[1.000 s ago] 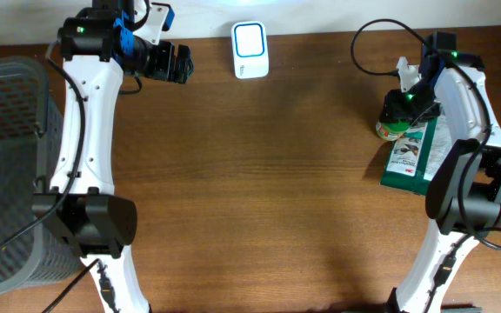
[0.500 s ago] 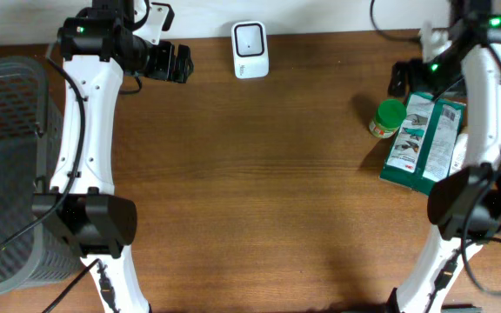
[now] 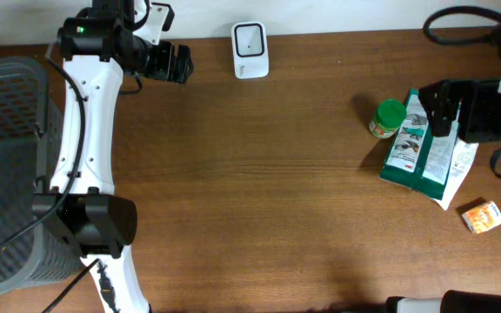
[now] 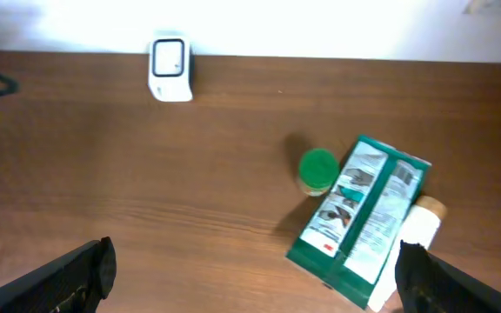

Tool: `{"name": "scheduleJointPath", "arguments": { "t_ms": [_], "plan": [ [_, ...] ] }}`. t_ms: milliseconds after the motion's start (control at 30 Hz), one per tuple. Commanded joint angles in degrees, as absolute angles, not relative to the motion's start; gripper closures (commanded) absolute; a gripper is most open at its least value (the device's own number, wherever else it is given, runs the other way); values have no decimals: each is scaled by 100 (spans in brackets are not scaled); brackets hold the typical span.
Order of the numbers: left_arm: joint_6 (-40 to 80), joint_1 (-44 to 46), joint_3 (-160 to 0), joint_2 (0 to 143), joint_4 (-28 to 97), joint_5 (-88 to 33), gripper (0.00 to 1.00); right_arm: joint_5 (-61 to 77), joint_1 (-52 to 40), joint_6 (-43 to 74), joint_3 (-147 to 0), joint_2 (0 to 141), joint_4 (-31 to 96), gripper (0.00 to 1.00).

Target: Scan the item barcode

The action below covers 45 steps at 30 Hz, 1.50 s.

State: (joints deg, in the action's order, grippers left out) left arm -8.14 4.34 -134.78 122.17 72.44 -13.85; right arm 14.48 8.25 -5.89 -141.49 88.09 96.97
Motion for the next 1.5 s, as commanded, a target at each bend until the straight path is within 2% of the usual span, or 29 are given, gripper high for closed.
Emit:
{"name": "scheduleJointPath", "arguments": {
  "t_ms": [0, 133, 200, 333, 500, 733, 900, 1167, 1467],
  "plan": [
    [-886, 397, -13493, 12215, 7234, -1367, 1, 1586, 821, -596, -14149, 8807, 9730, 2],
    [-886, 397, -13493, 12215, 7236, -1367, 1, 1590, 821, -596, -14143, 8844, 9721, 2],
    [-886, 397, -13493, 12215, 7234, -1367, 1, 1581, 674, -976, -14016, 8831, 9605, 2],
    [-886, 397, -13493, 12215, 7236, -1367, 1, 923, -148, -1135, -12774, 8261, 8226, 2],
    [-886, 397, -13493, 12215, 7236, -1367, 1, 878, -305, -805, -9913, 6775, 5896, 2],
    [-886, 397, -13493, 12215, 7236, -1367, 1, 875, -305, -668, -4484, 3433, 1765, 2],
    [-886, 397, -13493, 12215, 7236, -1367, 1, 871, -305, -657, -1831, 1599, 148, 2],
    [-886, 401, -13493, 12215, 7234, -1367, 1, 834, -305, -657, -226, 285, -154, 2],
    [-886, 397, -13493, 12215, 7234, -1367, 1, 834, -305, -657, -32, 19, 377, 2]
  ]
}}
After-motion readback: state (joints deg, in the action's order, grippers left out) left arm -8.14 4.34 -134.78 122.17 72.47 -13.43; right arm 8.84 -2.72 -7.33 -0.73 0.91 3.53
